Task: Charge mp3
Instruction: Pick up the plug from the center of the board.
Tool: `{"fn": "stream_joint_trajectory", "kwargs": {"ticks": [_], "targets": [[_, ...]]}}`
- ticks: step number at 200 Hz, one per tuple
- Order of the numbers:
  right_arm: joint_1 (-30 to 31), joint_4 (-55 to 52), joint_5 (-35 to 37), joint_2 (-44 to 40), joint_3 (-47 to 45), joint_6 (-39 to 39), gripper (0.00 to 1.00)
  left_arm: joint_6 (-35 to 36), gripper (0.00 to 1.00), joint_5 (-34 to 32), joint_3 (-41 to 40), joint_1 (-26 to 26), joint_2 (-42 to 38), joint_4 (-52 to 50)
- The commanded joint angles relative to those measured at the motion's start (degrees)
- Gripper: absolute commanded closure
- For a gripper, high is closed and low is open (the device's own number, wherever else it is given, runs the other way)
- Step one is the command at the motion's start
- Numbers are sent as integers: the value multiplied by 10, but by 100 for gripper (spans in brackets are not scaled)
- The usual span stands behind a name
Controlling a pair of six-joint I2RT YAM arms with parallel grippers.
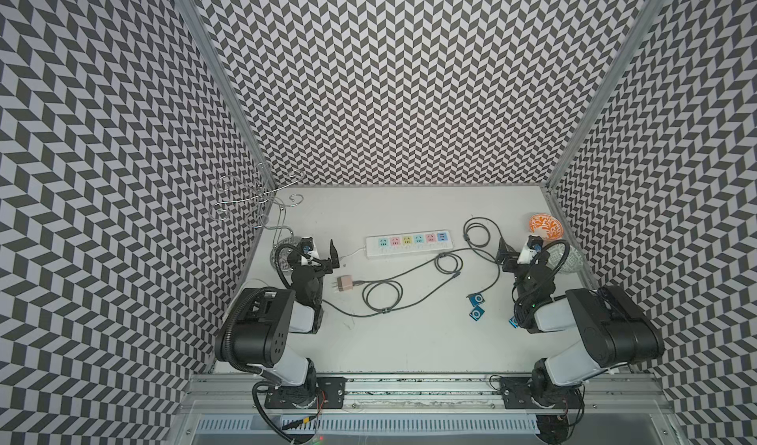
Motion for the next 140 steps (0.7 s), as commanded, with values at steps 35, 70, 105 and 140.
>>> {"fn": "stream_joint_trajectory", "kwargs": {"ticks": [35, 70, 105, 140], "targets": [[-2, 46, -5, 4, -1, -6, 1, -18, 1, 32, 10, 17, -4, -11], [-4, 42, -11, 5, -1, -5, 1, -18, 1, 32, 11, 18, -4, -14], [-5, 41, -13, 4, -1, -4, 1, -18, 1, 32, 11, 18, -5, -14], [-5, 41, -14, 4, -1, -4, 1, -20, 1, 35, 11, 19, -6, -15]]}}
